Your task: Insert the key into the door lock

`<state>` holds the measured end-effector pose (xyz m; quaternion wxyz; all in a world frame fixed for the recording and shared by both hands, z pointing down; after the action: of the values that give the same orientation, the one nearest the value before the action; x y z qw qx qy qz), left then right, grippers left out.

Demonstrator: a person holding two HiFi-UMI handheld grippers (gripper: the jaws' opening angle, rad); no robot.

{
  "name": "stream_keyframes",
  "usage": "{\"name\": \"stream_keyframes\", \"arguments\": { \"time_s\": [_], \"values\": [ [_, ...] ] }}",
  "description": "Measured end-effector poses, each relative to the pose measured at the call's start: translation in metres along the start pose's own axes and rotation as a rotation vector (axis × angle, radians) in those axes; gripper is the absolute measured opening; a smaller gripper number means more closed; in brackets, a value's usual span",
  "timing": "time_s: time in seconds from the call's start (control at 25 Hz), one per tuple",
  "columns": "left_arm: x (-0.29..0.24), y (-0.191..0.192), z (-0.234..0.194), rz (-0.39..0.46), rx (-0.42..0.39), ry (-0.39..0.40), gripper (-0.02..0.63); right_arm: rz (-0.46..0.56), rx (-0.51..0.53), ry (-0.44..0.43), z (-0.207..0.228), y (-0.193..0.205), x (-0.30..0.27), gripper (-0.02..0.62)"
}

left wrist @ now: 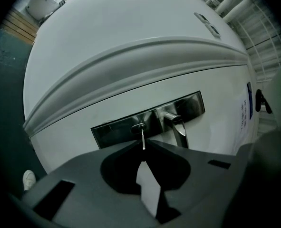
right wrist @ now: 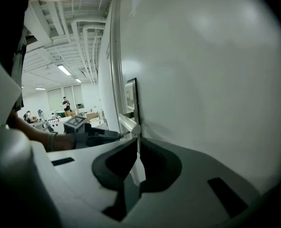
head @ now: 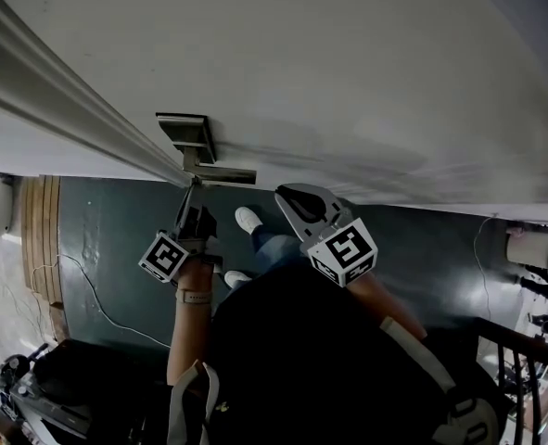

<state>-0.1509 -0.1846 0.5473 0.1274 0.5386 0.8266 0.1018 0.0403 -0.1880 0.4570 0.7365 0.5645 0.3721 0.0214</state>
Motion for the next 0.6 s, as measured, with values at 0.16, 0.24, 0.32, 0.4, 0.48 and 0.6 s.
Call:
{"name": "stream_keyframes", "arguments": {
  "time_s": [0.16, 0.24, 0.32, 0.4, 0.48, 0.6],
  "values": [
    [-0.0032, -0.0015, 0.0011, 0.008, 0.003, 0.002, 0.028, 0.007, -0.010, 0.000, 0.0028, 0.0009, 0.0017, 0.029],
    [-0.0038, -0.0023, 0.0030, 0.013, 0.005, 0.004, 0.028, 0.010, -0.014, 0.000, 0.0036, 0.0008, 0.0031, 0.029],
    [-0.0042, -0.0021, 0.0033, 0.017, 0.015, 0.004, 0.028, 0.013, -0.019, 0.000, 0.0046, 0.0014, 0.0038, 0.029],
    [-0.0045, -0.0021, 0.0036, 0.023, 0.023, 0.005, 0.028, 0.015, -0.022, 0.000, 0.0056, 0.0012, 0.0048, 0.029],
    [-0.0047, -0.0017, 0.0038, 0.031, 0.031, 0.006, 0.028, 0.017, -0.024, 0.000, 0.0057, 0.0017, 0.0056, 0.029],
    [-0.0032, -0.0016, 0.0033, 0.046, 0.023, -0.006, 0.028, 0.020, -0.025, 0.002, 0.0053, 0.0035, 0.0073, 0.029]
  ]
}}
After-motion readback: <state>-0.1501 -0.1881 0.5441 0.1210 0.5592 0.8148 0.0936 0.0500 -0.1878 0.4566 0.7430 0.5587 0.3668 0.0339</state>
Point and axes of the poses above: the fingertips, and each gripper's own axes: x backward along the fingers, z to its right, y out of its underside, the point moved 3 cm from there along x, backward along the fingers, and after that the axes turned 7 degrees about -z, right-handed, at the moved point
